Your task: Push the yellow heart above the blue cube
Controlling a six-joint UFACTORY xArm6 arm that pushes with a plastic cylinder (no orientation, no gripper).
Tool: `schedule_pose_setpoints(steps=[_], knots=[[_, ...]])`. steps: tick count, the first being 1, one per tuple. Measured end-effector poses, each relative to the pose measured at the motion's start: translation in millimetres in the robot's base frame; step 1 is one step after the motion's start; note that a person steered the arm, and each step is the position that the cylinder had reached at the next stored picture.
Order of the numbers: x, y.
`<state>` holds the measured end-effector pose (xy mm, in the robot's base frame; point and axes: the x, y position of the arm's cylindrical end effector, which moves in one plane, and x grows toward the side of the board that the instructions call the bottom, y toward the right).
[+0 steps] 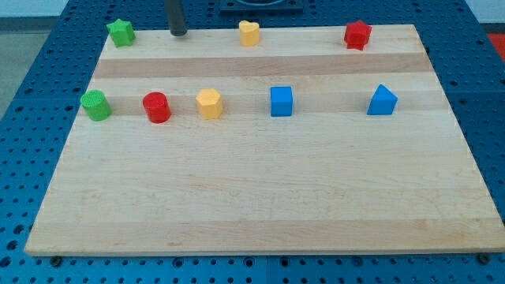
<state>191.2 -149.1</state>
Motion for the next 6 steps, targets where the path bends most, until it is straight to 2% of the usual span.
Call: schedule_pose_setpoints(steps=[2, 3, 4, 6], knots=[[16, 113], [35, 128], [5, 128], [16, 177]])
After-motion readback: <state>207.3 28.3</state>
